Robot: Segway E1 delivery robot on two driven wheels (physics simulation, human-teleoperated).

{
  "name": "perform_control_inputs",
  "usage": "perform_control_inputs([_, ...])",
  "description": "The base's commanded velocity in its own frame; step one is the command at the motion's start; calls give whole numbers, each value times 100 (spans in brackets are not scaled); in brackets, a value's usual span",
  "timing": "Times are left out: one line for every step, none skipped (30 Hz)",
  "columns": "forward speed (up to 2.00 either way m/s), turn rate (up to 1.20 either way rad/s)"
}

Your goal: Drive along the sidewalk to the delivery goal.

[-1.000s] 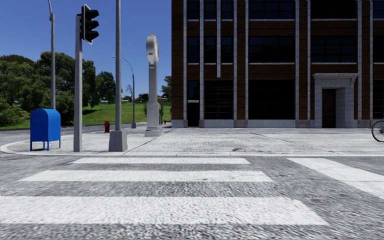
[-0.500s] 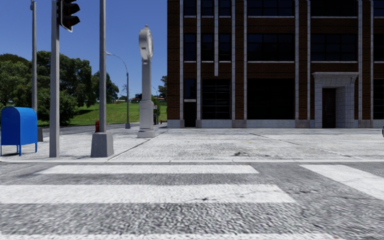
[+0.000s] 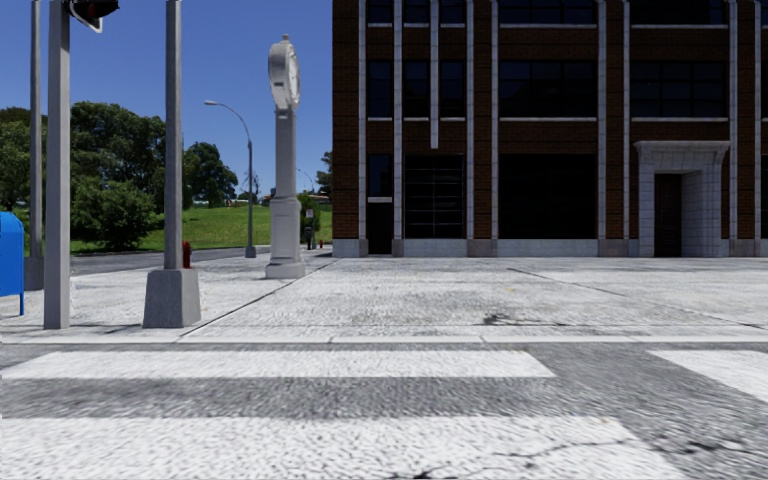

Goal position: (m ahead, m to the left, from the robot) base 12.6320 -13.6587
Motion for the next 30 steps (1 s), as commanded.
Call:
perform_control_inputs([127,-1])
perform_control_inputs([127,-1])
perform_control_inputs([127,-1])
perform_control_inputs([127,-1])
perform_control_inputs([127,-1])
perform_control_inputs([127,-1])
perform_control_inputs([127,-1])
perform_control_inputs([127,-1])
perform_control_inputs([127,-1])
perform_control_inputs([127,-1])
perform_control_inputs([127,-1])
perform_control_inputs([127,-1])
perform_control_inputs([127,-1])
perform_control_inputs([127,-1])
perform_control_inputs([127,-1])
perform_control_inputs([127,-1])
perform_control_inputs([127,-1])
perform_control_inputs([127,-1])
perform_control_inputs([127,-1])
perform_control_inputs([127,-1])
perform_control_inputs([127,-1])
perform_control_inputs([127,-1])
perform_control_inputs([127,-1])
perform_control_inputs([127,-1])
perform_control_inputs([127,-1])
perform_control_inputs([127,-1])
perform_control_inputs([127,-1])
perform_control_inputs([127,-1])
perform_control_inputs([127,-1])
perform_control_inputs([127,-1])
